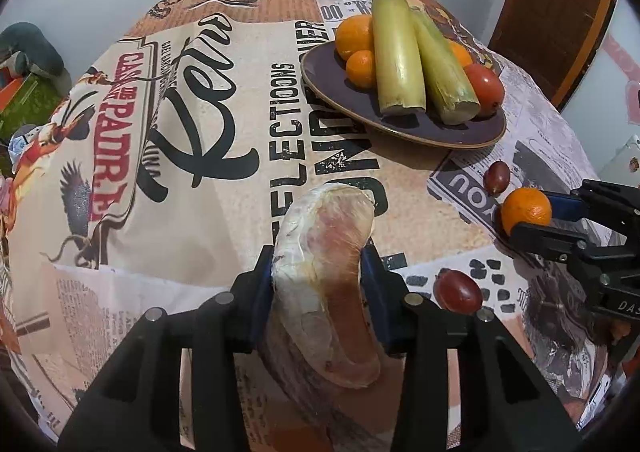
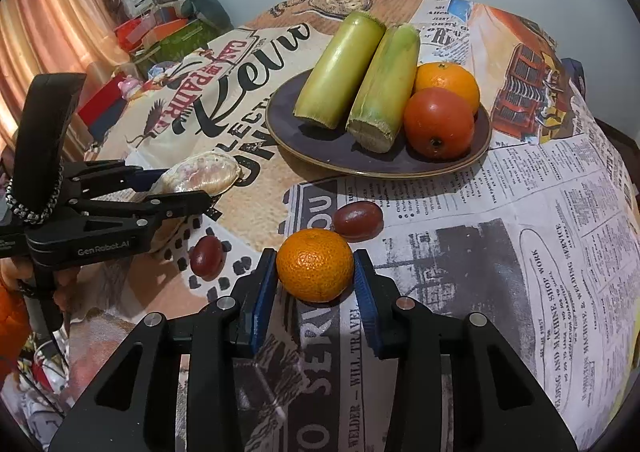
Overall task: Organize fruits
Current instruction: 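Lift the pomelo segment with the left gripper while the right gripper grasps and lifts the mandarin, then carry the pomelo segment and mandarin over the plate and lower them with both grippers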
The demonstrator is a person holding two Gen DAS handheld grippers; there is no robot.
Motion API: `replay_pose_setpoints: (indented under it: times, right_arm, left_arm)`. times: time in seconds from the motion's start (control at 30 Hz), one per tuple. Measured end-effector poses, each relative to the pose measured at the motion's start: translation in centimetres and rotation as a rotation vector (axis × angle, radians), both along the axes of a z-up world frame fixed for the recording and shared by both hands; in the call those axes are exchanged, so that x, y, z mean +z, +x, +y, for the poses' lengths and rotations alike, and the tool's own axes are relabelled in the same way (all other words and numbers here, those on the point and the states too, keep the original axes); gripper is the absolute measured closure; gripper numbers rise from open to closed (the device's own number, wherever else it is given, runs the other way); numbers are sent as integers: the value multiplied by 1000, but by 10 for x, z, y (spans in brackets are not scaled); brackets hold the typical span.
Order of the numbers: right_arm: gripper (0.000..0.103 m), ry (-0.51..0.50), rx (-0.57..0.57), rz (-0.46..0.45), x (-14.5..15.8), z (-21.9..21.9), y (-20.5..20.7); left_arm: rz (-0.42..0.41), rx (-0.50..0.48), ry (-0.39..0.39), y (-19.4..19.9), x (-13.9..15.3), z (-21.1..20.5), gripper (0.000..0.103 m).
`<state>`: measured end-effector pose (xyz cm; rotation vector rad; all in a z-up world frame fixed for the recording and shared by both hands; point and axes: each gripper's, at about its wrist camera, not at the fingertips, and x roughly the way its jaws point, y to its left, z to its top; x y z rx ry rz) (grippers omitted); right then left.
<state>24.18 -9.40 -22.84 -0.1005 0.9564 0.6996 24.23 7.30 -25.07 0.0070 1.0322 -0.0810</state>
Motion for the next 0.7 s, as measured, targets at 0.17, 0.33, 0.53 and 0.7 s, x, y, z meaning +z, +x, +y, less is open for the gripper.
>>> replay_pose_setpoints:
  times: [0.17, 0.33, 0.53, 0.7]
  right_arm:
    - [68, 5, -17, -18, 9, -8, -1]
    - [68, 20, -44, -53, 24, -17, 0]
    - [68, 21, -68, -101, 39, -23, 7]
    - [68, 27, -93, -135, 51, -28, 19]
  left_arm:
    - [-17, 24, -28, -6, 10, 4, 62]
    - [-67, 47, -40, -8, 30, 5, 62]
    - [-121, 45, -48, -1, 51, 1, 62]
    - [-158, 43, -59, 11, 65, -2, 62]
